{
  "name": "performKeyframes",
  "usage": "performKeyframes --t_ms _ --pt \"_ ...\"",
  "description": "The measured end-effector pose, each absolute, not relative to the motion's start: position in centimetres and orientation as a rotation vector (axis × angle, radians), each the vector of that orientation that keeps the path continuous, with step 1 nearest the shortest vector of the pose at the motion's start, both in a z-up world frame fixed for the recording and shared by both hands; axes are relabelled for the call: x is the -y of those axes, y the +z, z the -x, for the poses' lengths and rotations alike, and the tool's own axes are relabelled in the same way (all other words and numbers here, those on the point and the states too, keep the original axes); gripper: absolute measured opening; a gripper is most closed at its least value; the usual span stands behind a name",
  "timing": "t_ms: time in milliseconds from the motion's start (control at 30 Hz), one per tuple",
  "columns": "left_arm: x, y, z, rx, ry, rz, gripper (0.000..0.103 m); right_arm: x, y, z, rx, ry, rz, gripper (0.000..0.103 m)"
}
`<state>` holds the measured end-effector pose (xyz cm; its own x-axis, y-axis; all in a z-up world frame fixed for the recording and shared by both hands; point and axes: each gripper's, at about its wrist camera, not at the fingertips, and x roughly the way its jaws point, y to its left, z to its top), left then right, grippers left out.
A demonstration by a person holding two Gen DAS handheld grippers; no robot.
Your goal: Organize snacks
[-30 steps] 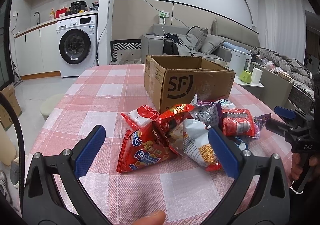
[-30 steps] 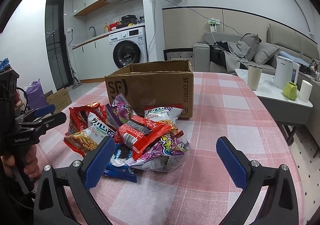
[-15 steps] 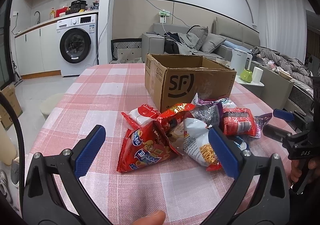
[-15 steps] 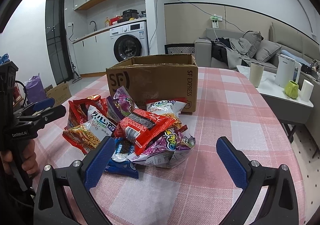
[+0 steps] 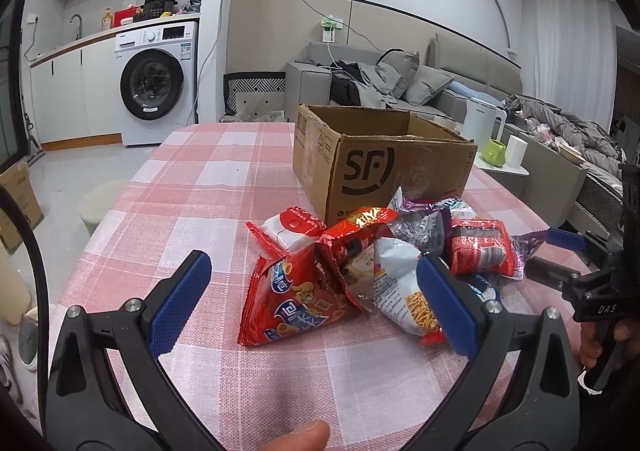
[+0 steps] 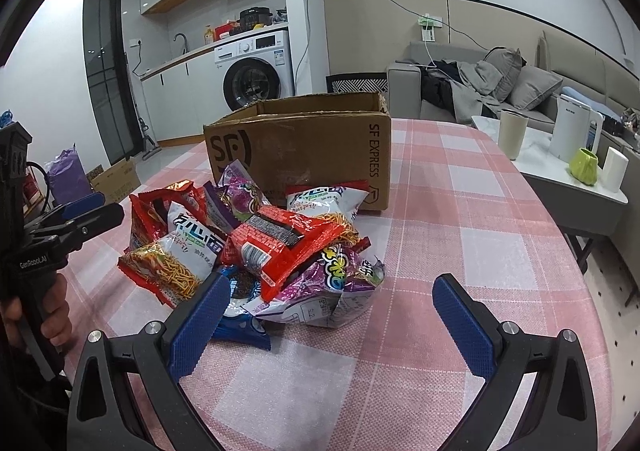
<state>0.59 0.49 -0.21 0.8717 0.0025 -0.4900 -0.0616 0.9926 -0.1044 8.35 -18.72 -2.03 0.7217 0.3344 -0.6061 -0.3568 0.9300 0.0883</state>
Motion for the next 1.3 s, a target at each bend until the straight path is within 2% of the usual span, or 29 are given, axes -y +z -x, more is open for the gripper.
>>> performKeyframes --t_ms 800,1300 --pt "-1.2 -1.5 -2.5 -0.633 0.052 0.108 0.102 19.1 -3.0 -9.8 -0.765 0.363 0.042 0.103" --pt "-1.9 -3.5 -5.1 -0.769 0.060 0.152 0.102 18.9 -2.8 -9.3 -0.784 0.458 0.050 0.103"
